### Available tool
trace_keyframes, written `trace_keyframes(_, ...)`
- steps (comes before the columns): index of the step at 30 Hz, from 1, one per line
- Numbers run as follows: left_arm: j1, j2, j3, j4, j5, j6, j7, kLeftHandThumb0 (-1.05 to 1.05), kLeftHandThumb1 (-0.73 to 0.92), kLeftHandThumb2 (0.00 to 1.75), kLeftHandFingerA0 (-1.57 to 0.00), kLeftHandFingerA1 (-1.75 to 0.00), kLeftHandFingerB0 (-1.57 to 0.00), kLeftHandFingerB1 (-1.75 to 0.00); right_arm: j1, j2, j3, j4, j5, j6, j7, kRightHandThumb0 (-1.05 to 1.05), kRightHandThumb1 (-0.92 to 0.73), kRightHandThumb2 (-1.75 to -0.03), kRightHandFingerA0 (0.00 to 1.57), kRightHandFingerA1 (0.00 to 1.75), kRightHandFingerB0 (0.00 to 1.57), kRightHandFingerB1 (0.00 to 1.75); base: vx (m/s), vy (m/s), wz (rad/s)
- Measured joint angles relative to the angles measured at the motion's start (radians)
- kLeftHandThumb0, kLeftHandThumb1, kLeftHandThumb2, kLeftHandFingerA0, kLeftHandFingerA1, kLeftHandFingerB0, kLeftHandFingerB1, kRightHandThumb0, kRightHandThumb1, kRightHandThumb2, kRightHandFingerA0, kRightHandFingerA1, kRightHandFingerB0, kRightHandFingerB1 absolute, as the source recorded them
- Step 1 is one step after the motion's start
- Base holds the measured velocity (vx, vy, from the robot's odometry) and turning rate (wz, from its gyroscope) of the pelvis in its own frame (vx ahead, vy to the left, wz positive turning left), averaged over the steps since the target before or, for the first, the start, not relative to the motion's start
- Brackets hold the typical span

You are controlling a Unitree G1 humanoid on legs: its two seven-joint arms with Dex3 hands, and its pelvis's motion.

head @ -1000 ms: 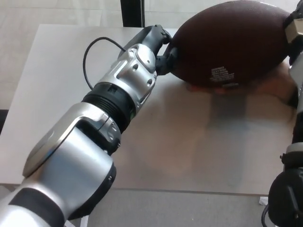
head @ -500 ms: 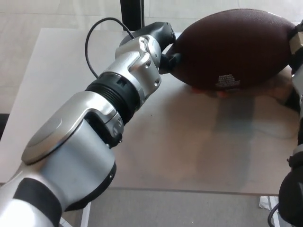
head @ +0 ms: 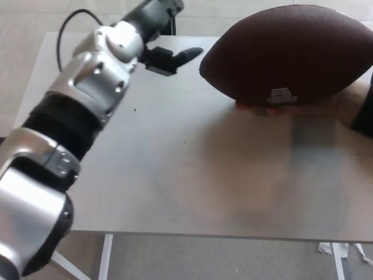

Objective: The robot uses both its hands to grab the left and right ends of a football kept in the middle of the desk infront of it, lifts it up and places it in the palm of a person

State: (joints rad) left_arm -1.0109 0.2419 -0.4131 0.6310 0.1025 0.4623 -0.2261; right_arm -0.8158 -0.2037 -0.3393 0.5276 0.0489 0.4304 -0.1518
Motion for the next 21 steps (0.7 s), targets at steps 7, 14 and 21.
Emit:
trace_keyframes(7, 0.209, 0.131, 0.239, -0.225, -0.045, 0.001, -0.026, -0.66, 0.85, 0.66, -0.05, -0.54, -0.03, -0.24, 0.069, -0.109, -0.023, -0.107, 0.012, 0.008, 0.059, -1.05, -0.87, -1.25, 0.0, 0.05, 0.0, 0.03, 0.0, 0.0, 0.0)
trace_keyframes(14, 0.417, 0.156, 0.448, -0.408, -0.08, 0.002, -0.04, -0.82, 0.8, 0.64, -0.11, -0.75, -0.1, -0.55, 0.2, -0.163, -0.106, -0.204, 0.042, 0.01, 0.107, -0.93, -0.77, -1.19, 0.11, 0.5, 0.02, 0.41, 0.0, 0.0, 0.0)
trace_keyframes(21, 0.759, 0.134, 0.702, -0.549, -0.137, -0.005, -0.059, -0.41, 0.48, 1.08, -0.03, -0.58, 0.0, -0.55, 0.439, -0.163, -0.254, -0.334, 0.075, 0.008, 0.143, -0.83, -0.75, -0.85, 0.54, 0.45, 0.4, 0.4, 0.0, 0.0, 0.0)
